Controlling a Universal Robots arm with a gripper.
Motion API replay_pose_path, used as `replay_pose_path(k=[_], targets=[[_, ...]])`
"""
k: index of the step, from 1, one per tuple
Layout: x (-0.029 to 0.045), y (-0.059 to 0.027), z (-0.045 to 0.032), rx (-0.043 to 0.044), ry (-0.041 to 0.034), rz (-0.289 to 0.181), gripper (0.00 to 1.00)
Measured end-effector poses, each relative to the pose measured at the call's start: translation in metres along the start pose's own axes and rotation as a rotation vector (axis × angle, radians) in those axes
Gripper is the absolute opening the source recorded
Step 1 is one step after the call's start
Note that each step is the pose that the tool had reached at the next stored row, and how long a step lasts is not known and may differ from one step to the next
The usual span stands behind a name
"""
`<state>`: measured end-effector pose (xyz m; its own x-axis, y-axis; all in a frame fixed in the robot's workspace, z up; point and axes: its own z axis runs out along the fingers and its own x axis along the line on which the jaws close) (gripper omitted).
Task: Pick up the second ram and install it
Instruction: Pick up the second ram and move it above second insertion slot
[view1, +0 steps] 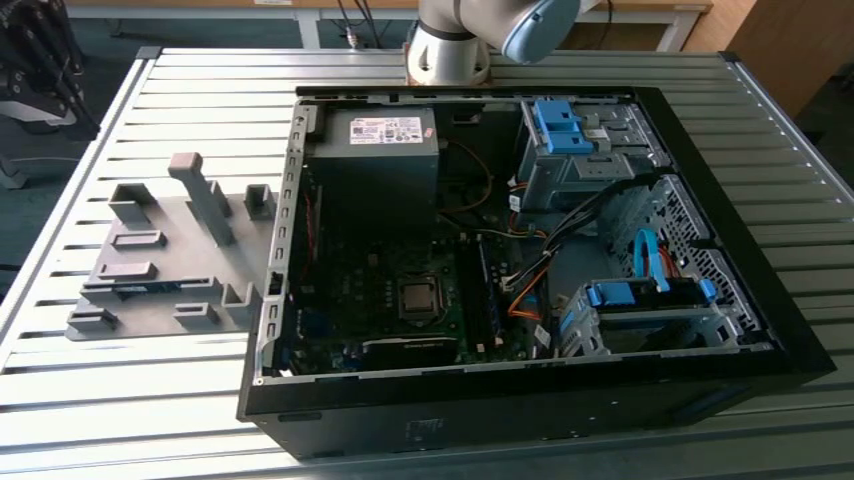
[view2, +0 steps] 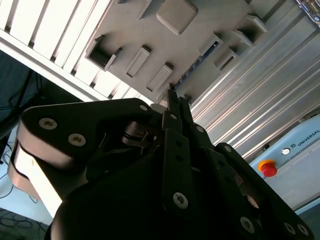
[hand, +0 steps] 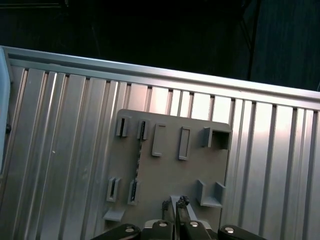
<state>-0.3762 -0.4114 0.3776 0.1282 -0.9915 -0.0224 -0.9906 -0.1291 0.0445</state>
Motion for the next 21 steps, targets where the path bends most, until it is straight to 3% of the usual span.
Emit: replay_pose_path(k=[5,7,9,10,13,17,21], targets=[[0.0005,0.0012,0.0051,-0.0001,0.0001,-0.003,0.17],[0.0005,0.0017,0.0082,0.0003,0.0,0.001,0.24],[0.0005,0.0022,0.0111,0.0013,-0.0002,0.009,0.24],[0.0005,0.0024,0.0124,0.0018,-0.0004,0.013,0.31],[0.0005,0.0027,0.0159,0.0034,-0.0008,0.026,0.31],[0.0027,0.0035,0.0186,0.0046,-0.01,0.03,0.31],[0.0035,0.004,0.0219,0.0055,-0.0111,0.038,0.31]])
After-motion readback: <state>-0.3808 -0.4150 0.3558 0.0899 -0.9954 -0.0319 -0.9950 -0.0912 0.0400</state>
